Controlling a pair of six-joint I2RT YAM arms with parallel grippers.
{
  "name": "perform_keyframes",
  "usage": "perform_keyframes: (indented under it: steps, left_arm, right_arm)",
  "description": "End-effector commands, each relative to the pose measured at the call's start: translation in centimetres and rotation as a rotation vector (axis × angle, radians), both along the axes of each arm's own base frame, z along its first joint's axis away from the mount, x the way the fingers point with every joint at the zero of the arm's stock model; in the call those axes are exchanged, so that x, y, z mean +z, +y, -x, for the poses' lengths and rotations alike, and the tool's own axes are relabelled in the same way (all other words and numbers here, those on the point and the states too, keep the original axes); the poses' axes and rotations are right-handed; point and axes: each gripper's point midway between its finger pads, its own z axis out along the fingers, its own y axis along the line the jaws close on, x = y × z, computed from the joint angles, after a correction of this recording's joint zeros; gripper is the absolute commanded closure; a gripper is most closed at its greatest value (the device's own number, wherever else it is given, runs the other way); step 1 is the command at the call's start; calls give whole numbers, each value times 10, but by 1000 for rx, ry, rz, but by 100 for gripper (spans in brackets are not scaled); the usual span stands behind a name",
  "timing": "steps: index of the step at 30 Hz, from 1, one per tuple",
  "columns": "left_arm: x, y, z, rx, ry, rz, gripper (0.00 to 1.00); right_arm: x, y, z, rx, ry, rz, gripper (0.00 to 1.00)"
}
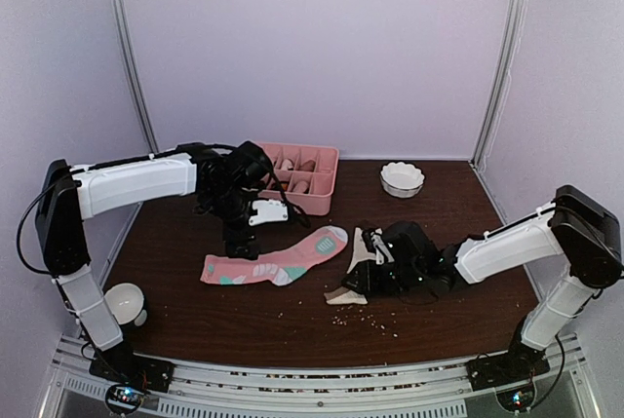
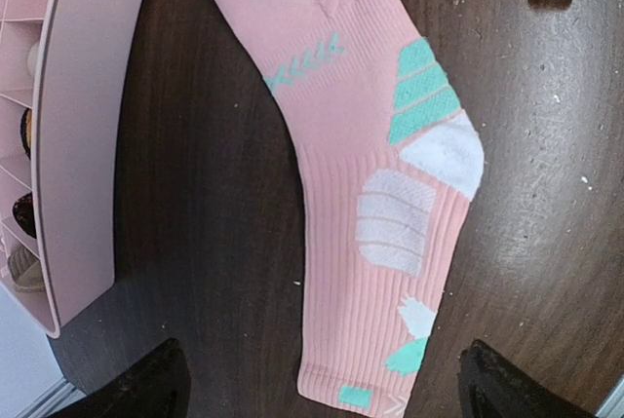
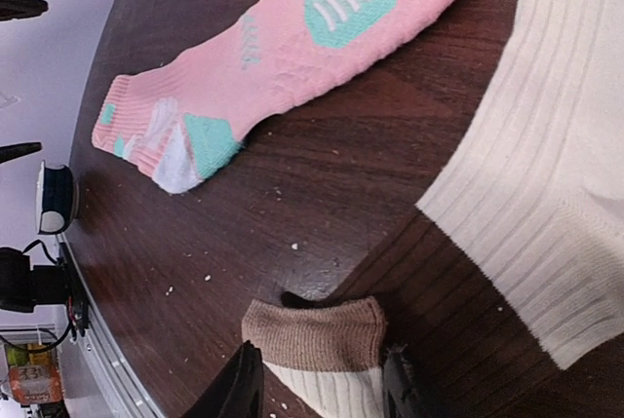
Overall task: Roll the socks
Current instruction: Smooth out the sock at the center of the board.
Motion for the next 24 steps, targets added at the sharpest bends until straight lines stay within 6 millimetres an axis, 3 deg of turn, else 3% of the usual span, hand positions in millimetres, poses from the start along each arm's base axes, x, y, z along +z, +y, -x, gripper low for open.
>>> perform_keyframes:
  steps: [1, 8, 24]
  left_arm:
    - [-6, 3, -3, 11, -13, -18, 2]
    - [-5, 6, -4, 12, -30, -27, 2]
    - [-2, 6, -8, 15, -55, -24, 2]
  right_arm:
    - [20, 13, 5, 36, -9, -121, 58]
    - [27, 26, 24, 112, 40, -211, 61]
    - [19, 5, 100, 247, 72, -208, 58]
